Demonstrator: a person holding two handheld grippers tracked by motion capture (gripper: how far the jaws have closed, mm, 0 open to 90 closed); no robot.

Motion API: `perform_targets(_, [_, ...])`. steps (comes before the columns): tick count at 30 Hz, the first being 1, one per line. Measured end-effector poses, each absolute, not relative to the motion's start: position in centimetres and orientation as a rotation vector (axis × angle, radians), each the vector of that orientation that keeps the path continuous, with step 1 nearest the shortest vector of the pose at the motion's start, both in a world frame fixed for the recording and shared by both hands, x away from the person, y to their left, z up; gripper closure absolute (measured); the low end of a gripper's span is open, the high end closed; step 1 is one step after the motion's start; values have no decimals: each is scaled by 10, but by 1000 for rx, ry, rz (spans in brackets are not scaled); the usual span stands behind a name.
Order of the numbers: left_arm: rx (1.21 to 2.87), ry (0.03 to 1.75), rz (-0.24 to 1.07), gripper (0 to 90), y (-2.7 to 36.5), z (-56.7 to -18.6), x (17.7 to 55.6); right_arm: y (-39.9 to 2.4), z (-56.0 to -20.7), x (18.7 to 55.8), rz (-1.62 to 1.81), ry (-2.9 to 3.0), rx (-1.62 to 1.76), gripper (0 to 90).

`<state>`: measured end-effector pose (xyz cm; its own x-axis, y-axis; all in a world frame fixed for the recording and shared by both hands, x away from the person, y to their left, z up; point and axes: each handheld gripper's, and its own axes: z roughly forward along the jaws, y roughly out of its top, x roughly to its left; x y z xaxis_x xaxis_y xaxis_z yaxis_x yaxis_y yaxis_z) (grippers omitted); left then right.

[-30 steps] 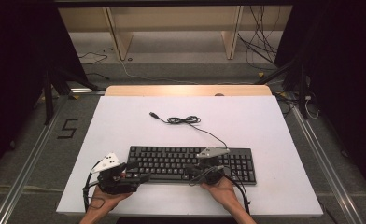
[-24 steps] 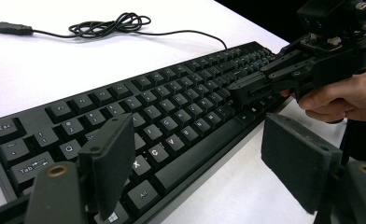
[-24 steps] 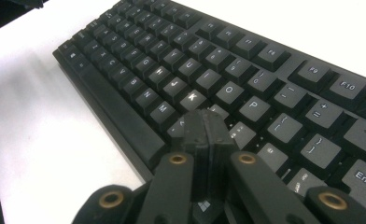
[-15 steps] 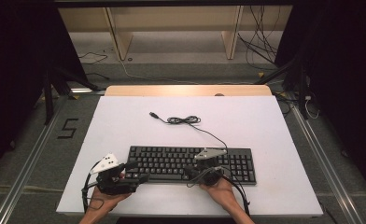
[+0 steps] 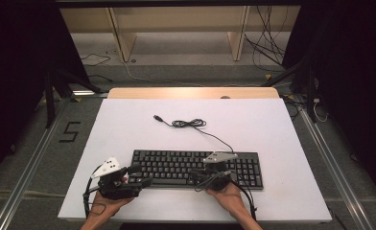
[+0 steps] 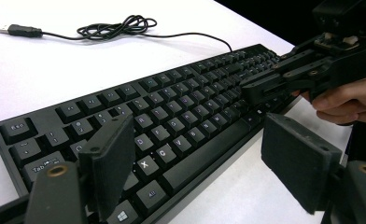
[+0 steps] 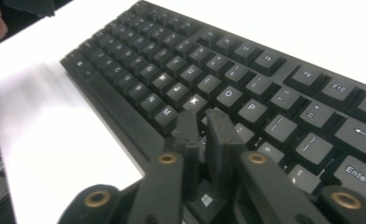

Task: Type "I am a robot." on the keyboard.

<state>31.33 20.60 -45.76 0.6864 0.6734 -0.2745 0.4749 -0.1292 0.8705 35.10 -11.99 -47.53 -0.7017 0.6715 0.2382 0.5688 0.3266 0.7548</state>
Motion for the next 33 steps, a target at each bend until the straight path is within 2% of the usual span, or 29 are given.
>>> perform_targets(21, [1776, 917, 216, 255, 206, -457, 313, -144, -457, 343, 1460, 2398, 1148, 539])
perform_targets(33, [1768, 923, 210, 255, 207, -457, 314, -157, -447, 336, 1512, 2349, 1130, 421])
